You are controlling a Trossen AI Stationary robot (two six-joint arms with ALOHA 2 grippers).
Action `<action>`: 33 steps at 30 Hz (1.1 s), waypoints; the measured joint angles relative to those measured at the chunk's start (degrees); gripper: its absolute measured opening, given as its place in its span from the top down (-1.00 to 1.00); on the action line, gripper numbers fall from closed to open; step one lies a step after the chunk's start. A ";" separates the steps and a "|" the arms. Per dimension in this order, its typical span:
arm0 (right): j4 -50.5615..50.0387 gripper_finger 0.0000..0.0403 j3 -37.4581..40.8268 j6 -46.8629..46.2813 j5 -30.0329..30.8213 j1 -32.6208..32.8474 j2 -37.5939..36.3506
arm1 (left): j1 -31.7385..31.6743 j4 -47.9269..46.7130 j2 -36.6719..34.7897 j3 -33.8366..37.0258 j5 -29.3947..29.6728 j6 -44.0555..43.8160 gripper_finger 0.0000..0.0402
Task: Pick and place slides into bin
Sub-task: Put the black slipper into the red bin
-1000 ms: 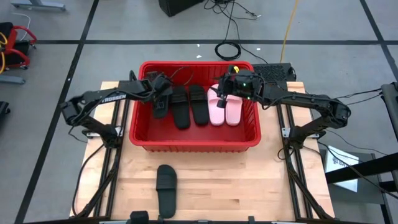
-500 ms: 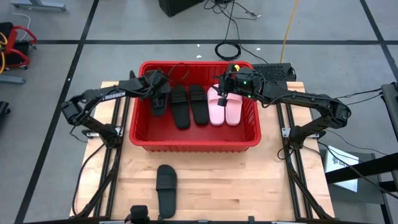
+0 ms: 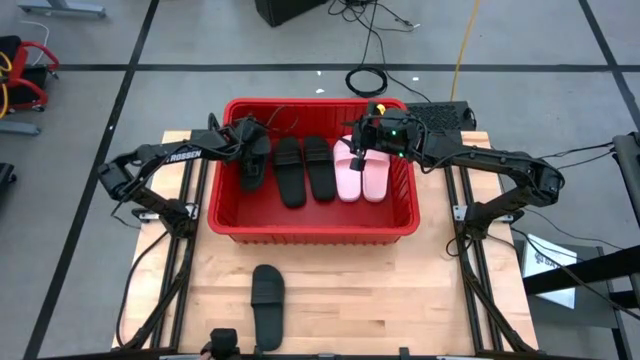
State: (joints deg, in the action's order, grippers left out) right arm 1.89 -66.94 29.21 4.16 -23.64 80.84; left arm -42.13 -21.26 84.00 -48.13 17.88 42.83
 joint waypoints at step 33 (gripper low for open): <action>-0.04 0.23 0.00 -2.58 -0.02 0.17 0.00 | 0.26 -0.79 0.01 -0.16 1.56 1.25 -0.03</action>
State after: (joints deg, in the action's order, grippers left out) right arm 1.85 -66.94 26.63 4.14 -23.46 80.84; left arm -41.87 -22.06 84.01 -48.29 19.44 44.08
